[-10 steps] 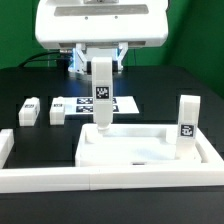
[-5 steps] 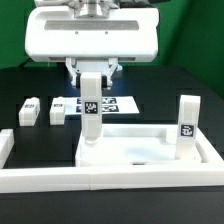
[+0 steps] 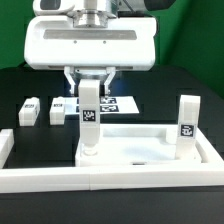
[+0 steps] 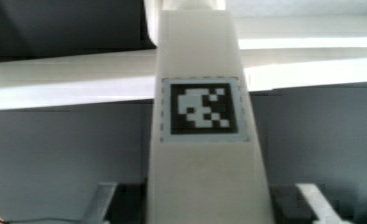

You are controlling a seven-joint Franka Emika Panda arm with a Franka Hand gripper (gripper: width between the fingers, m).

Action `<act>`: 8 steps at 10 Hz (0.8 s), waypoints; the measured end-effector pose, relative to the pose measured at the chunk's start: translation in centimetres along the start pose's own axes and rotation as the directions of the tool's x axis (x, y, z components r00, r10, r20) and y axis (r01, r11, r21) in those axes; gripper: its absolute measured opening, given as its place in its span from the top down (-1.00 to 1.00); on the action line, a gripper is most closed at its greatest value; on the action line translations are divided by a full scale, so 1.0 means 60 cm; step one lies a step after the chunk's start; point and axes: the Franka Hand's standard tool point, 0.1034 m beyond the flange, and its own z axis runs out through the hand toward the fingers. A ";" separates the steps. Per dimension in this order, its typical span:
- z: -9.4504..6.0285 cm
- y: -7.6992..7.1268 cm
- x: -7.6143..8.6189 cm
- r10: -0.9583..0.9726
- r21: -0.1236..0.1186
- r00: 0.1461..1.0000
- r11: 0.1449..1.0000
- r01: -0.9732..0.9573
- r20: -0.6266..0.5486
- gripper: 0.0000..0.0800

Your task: Assemble desk

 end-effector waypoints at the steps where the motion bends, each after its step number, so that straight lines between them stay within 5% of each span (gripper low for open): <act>1: 0.005 -0.003 -0.005 0.001 -0.001 1.000 1.000 -0.001 0.005 0.27; 4: 0.025 0.006 -0.017 -0.007 -0.037 1.000 0.999 0.006 -0.029 0.27; 8: 0.025 0.008 -0.018 -0.006 -0.039 1.000 0.999 0.005 -0.030 0.27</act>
Offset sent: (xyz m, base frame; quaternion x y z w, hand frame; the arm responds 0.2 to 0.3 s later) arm -0.0065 0.0010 -0.0286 0.0025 0.0266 0.0063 0.9996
